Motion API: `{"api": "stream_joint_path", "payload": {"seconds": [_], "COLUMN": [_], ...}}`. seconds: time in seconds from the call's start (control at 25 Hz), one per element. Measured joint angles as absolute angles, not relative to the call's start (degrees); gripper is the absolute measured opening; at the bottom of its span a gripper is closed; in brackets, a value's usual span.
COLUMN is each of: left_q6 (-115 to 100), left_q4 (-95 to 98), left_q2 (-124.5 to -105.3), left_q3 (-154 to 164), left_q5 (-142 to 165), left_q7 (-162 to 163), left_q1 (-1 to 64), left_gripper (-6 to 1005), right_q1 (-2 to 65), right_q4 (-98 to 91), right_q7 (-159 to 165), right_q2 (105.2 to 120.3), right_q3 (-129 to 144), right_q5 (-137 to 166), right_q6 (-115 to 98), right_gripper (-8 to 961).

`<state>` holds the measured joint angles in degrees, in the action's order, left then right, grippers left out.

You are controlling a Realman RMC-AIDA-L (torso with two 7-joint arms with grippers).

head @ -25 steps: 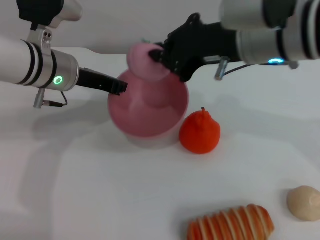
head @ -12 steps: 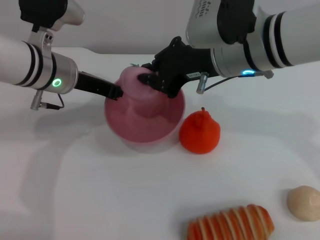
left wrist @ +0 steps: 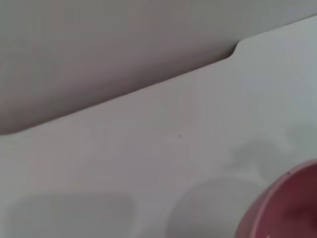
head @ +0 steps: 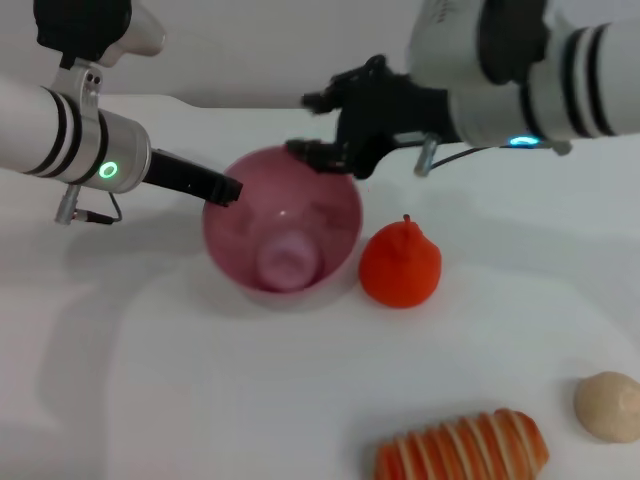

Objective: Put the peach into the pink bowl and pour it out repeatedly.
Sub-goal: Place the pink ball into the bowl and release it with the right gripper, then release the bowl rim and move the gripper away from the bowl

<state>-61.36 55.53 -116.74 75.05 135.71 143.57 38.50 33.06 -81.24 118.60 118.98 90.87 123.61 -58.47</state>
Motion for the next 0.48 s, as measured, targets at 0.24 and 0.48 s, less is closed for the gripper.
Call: {"api": "stream_joint_path", "payload": {"seconds": [0.24,0.48], "left_q6": [-65.56,-70.84], "left_q4": [55.63,55.23], "left_q2": [-116.03,-115.41], "left_q3": [75.05,75.06], "left_q5": [139.21,142.52], "left_q7": [145.77,147.26], "left_q1": [39.15,39.72], "left_gripper": [45,45], "right_q1": [23.57,17.58], "right_q4": [-86.45,-84.79], "right_q7": [113.25,104.06], "right_q2": [118.83,118.84], "right_q3": [88.28,83.51], "right_q5": [115.45,103.28], "right_q6": [-52.11,-52.00], "right_gripper": [477,473]}}
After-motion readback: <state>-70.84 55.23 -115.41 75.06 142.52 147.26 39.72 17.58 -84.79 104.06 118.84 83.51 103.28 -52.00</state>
